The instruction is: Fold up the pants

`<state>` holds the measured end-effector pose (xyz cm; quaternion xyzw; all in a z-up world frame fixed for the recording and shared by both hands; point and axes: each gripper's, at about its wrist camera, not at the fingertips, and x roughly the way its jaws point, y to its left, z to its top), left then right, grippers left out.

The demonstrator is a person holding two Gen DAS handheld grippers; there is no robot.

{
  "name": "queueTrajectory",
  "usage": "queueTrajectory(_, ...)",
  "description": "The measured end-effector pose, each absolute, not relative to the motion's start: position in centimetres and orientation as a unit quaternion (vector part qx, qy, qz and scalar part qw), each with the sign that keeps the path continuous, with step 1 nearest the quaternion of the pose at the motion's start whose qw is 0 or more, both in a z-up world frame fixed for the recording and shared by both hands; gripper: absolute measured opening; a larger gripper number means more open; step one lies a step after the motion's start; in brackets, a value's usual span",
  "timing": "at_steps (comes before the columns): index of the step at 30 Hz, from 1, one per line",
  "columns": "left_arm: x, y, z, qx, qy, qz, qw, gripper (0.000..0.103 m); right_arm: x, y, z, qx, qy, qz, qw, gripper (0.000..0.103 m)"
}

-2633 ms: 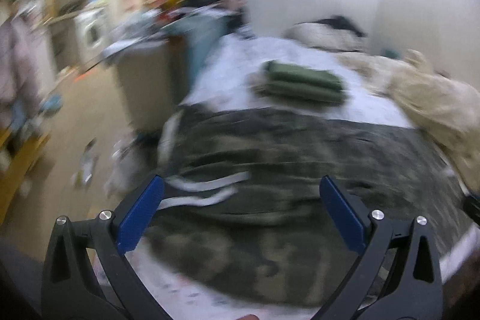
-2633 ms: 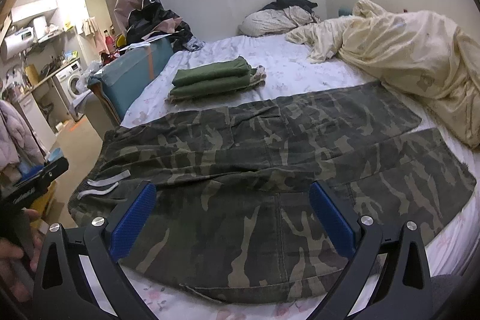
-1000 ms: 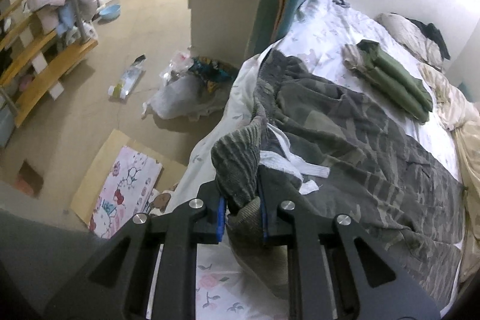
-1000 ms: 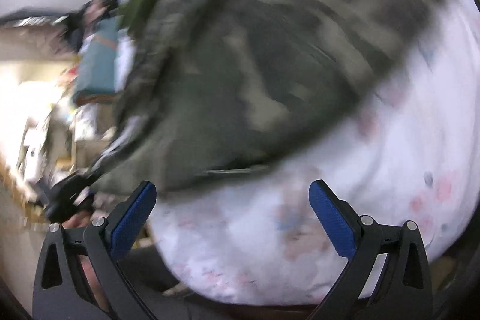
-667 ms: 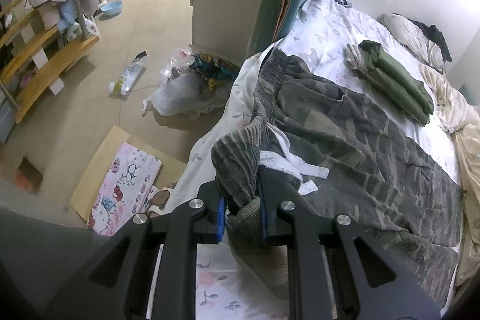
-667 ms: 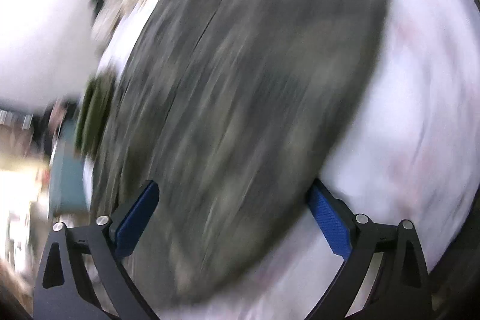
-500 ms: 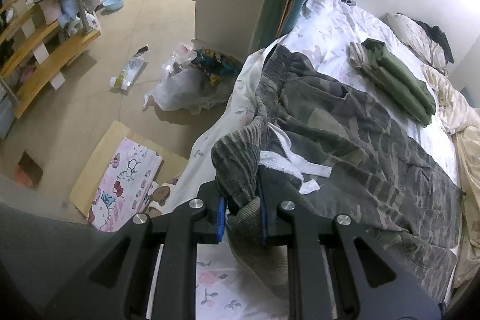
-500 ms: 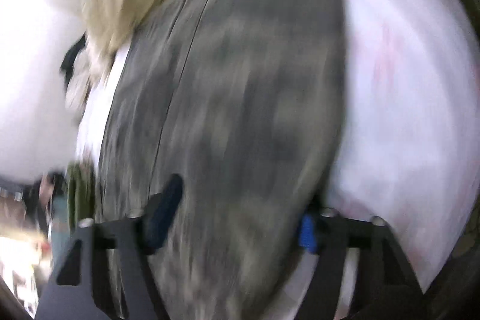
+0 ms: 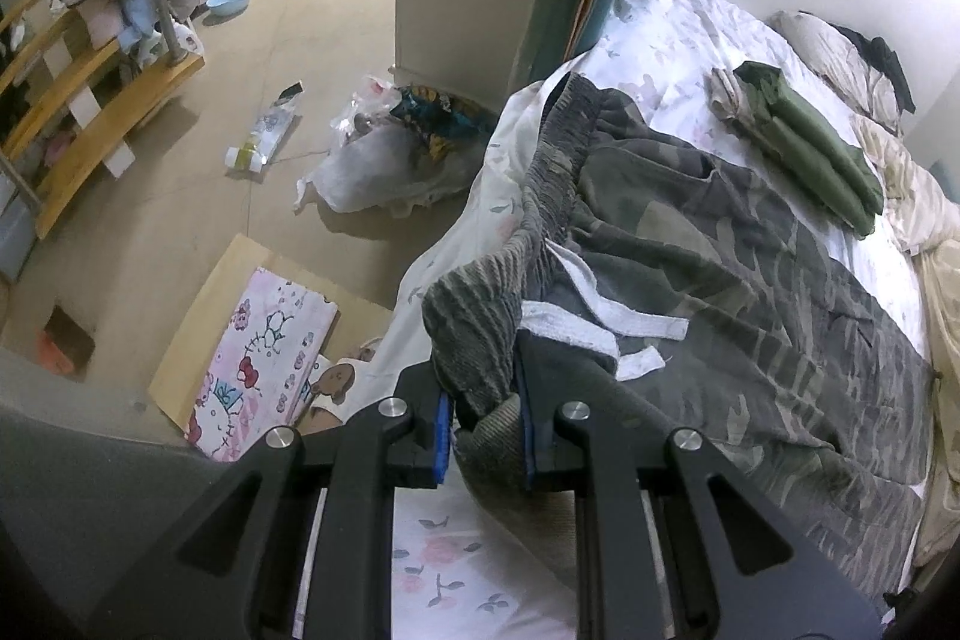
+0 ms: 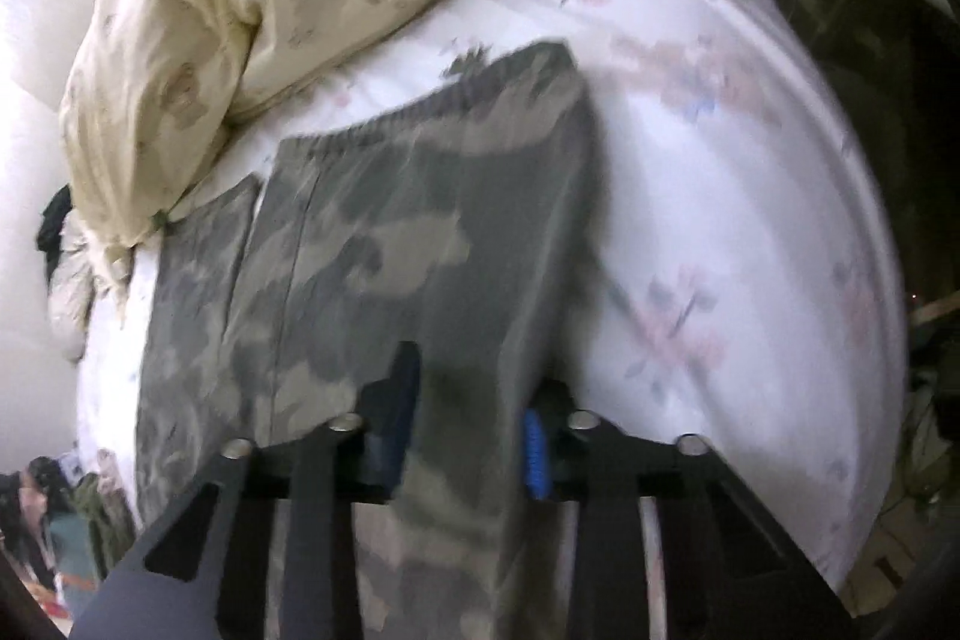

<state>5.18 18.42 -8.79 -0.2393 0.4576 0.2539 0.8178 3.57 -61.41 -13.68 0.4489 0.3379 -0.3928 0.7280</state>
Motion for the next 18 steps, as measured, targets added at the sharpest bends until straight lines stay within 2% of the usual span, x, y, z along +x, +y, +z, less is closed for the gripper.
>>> queueTrajectory(4,5.2,18.9,-9.1,-0.262,0.468,0.253,0.805,0.014,4.5,-60.0,-10.8,0.403,0.317,-0.388,0.766,0.000)
queueTrajectory(7,5.0,19.9,-9.3,-0.316,0.474,0.243,0.786,0.014,5.7,-59.7,-8.3,0.410,0.284,-0.368,0.785,0.000)
queueTrajectory(11,5.9,21.1,-8.2,-0.337,0.488,0.222,0.774,0.014,7.6,-59.4,-4.5,0.408,0.249,-0.338,0.811,0.000)
queueTrajectory(18,10.3,21.8,-5.5,-0.308,0.525,0.189,0.770,0.014,14.8,-58.4,1.5,0.374,0.233,-0.277,0.854,0.000)
